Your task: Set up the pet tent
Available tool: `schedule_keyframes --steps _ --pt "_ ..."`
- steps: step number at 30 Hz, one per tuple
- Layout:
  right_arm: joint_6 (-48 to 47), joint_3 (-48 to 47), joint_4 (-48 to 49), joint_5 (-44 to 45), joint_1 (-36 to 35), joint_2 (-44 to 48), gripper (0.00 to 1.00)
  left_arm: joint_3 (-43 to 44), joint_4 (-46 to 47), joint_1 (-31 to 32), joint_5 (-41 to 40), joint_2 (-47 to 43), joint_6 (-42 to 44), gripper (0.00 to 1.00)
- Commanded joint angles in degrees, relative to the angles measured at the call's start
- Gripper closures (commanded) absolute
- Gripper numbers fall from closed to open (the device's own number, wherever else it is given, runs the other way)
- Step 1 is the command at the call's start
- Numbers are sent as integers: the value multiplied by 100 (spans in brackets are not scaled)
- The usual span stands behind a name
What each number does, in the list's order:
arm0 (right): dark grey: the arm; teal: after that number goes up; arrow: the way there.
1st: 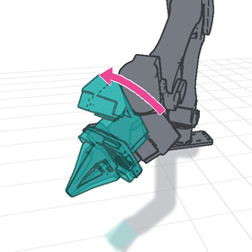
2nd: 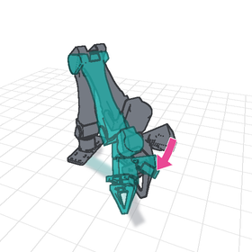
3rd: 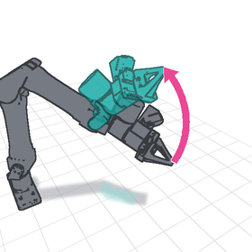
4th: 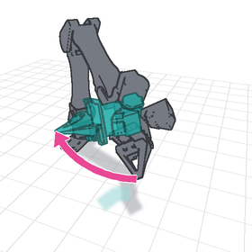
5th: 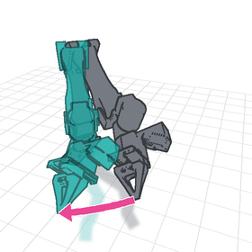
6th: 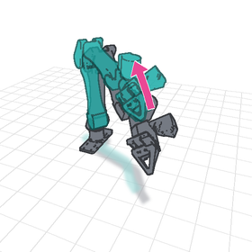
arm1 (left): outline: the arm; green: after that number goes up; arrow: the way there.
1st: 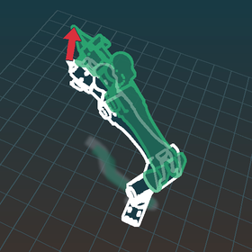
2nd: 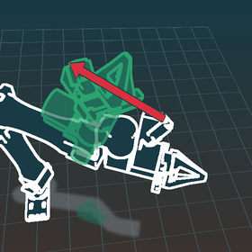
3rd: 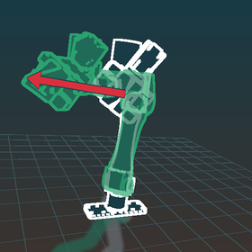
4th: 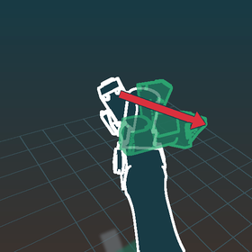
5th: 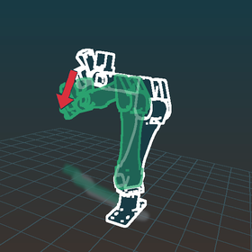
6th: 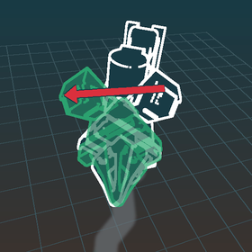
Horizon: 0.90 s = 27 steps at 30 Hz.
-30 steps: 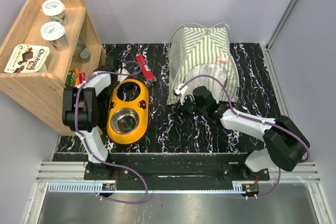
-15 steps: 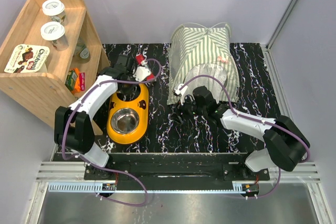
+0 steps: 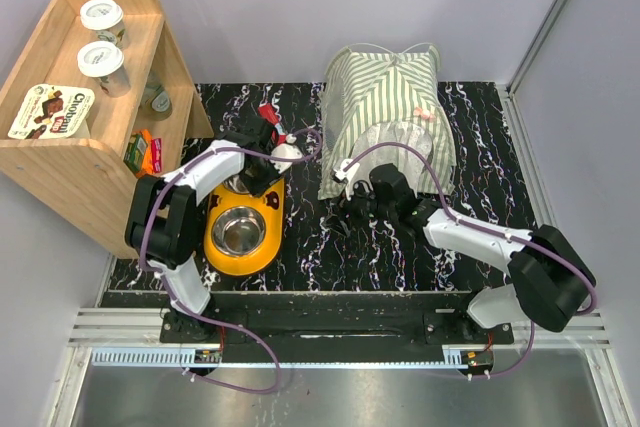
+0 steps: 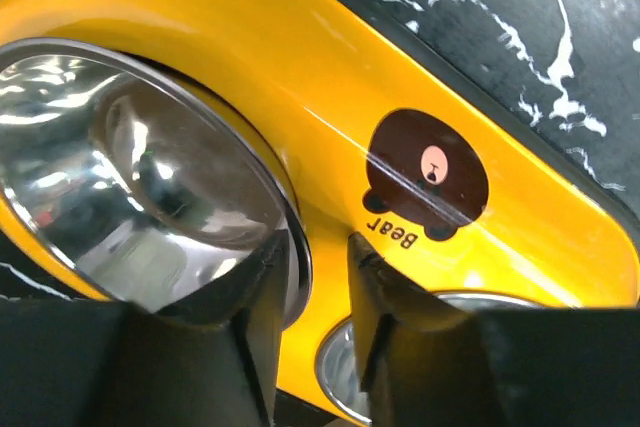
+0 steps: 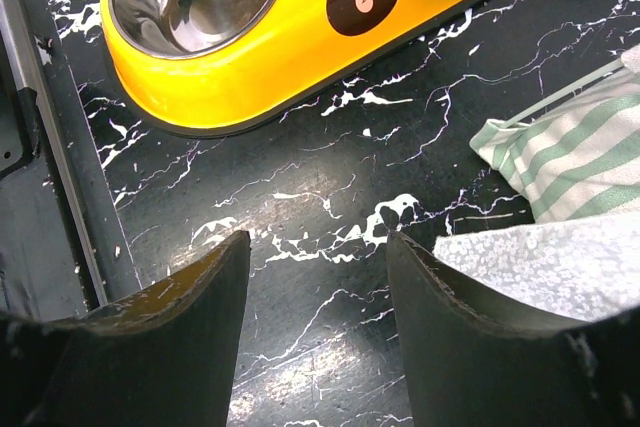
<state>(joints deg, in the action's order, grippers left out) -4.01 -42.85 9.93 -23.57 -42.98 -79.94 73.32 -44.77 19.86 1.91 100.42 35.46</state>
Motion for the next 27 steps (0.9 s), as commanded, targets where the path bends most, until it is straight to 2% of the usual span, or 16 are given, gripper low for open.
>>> schedule_keyframes --steps 1,7,10,12,14,16,21,27 --pt "50 -110 -88 19 -44 277 37 -46 -93 18 801 21 -31 55" --pt "76 -127 -79 28 -44 278 37 121 -435 -17 1144 -382 145 26" --pt "111 -145 -88 -16 -52 251 37 270 -524 -218 1014 -707 111 25" --pt "120 -127 -79 -25 -44 242 37 446 -524 -560 759 -883 -91 30" --pt "137 -83 -44 -25 -44 251 37 455 -524 -938 435 -1006 -189 49" --pt "137 -57 -18 -42 -44 260 37 246 -515 -1185 48 -1156 -93 62" --pt "137 -57 17 -51 -44 216 37 -887 11 -1300 -1130 -1464 259 73" --pt "146 -57 -18 -60 -52 295 37 -1575 855 -1625 -1536 -1131 496 75"
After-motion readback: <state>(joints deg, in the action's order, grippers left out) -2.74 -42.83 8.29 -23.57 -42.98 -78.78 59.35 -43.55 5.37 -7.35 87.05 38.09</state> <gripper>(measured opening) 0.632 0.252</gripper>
